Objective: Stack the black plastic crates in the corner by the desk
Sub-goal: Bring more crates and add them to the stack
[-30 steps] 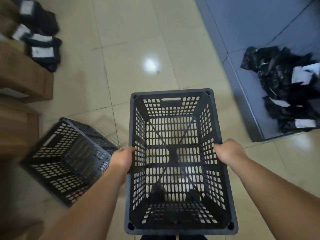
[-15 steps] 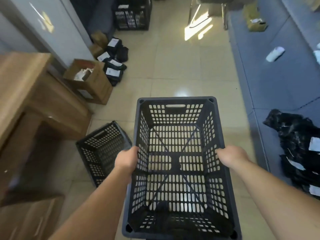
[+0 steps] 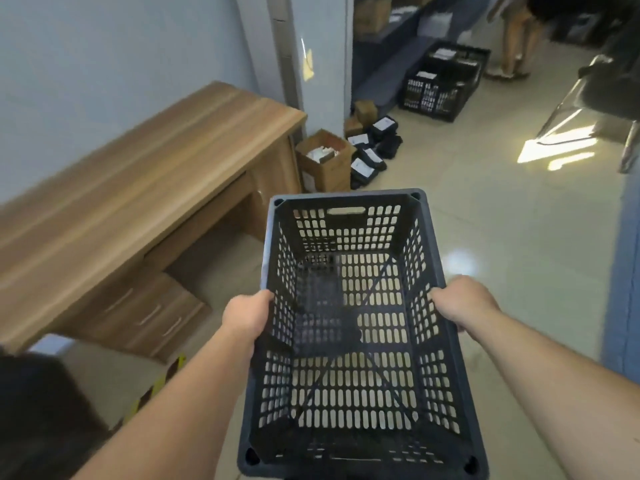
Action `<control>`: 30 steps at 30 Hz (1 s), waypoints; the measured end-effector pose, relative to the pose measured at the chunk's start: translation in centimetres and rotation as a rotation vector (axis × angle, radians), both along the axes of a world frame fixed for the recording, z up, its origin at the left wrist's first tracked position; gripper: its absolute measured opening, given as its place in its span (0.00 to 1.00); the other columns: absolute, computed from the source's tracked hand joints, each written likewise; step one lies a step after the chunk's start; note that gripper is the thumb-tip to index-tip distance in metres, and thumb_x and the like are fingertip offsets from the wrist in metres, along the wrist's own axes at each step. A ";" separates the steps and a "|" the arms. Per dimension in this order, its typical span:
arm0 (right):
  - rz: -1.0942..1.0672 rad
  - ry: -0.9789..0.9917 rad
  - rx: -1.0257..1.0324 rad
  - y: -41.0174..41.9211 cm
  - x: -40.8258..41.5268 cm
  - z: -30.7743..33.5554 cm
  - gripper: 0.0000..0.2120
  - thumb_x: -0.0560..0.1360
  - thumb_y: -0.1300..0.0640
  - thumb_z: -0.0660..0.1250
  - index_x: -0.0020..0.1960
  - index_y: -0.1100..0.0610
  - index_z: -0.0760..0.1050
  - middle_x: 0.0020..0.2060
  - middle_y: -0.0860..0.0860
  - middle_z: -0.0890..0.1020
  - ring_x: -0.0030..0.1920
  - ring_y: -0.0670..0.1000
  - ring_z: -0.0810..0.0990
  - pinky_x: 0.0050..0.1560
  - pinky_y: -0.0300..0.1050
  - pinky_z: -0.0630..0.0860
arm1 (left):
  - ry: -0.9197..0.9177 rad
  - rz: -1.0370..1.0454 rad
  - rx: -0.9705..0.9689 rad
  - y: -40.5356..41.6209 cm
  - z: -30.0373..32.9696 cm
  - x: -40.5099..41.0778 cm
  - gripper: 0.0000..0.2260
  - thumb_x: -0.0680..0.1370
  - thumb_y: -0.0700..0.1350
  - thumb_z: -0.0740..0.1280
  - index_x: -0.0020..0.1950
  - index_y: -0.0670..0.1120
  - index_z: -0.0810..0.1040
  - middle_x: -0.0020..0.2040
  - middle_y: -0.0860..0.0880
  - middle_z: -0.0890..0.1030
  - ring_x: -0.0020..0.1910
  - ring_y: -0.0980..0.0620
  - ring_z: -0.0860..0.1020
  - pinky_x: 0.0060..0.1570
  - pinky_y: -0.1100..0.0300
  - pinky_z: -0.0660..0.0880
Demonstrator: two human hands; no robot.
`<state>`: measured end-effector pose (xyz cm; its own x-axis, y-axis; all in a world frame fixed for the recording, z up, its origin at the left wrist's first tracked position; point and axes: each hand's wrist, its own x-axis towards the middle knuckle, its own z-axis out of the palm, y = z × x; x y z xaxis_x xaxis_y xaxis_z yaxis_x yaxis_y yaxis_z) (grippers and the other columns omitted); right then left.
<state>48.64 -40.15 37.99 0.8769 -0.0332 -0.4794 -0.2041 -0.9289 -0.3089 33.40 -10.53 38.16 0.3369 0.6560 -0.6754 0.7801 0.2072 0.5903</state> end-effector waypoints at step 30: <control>0.835 0.076 0.053 48.0 -37.1 10.5 0.15 0.79 0.47 0.68 0.46 0.60 0.80 0.39 0.56 0.85 0.37 0.55 0.86 0.40 0.50 0.85 | -0.018 0.765 0.024 29.4 8.2 -55.1 0.22 0.73 0.56 0.70 0.59 0.42 0.82 0.53 0.40 0.87 0.51 0.36 0.85 0.60 0.40 0.82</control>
